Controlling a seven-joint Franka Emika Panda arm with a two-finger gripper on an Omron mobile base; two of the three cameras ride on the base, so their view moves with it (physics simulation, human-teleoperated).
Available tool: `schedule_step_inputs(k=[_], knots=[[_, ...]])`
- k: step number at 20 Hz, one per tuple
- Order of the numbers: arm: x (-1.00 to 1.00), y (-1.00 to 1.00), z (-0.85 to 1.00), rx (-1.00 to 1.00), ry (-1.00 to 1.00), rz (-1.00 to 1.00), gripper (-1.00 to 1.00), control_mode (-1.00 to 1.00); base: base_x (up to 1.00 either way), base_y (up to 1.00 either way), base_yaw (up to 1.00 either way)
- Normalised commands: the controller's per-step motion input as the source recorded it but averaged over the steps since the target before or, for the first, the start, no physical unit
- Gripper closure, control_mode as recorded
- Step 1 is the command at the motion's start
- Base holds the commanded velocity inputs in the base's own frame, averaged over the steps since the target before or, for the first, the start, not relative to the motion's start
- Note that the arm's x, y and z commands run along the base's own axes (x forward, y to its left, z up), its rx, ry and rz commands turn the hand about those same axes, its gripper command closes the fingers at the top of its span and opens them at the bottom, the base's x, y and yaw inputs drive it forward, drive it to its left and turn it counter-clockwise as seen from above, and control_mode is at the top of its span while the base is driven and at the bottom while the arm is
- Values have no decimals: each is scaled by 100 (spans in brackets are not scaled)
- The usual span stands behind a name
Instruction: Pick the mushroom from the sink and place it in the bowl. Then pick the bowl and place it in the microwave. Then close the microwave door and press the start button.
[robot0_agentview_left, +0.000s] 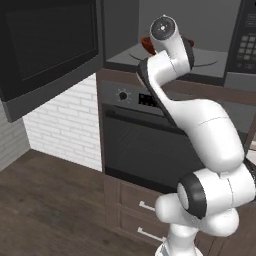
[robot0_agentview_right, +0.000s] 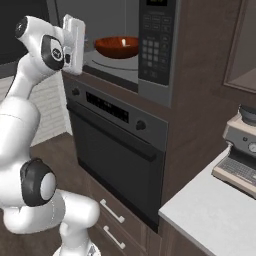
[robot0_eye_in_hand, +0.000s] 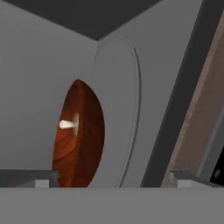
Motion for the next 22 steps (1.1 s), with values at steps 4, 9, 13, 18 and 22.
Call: schedule_step_inputs(k=[4, 9, 13, 18, 22], knots=[[-100, 26, 0, 0, -11, 0, -100, -100, 0, 0, 0], [-100, 34, 1, 0, -7, 0, -100, -100, 0, 0, 0], [-100, 47, 0, 0, -3, 0, -100, -100, 0, 0, 0], [-100, 53, 0, 0, 0, 0, -100, -100, 0, 0, 0], [-100, 66, 5, 0, -2, -2, -100, -100, 0, 0, 0]])
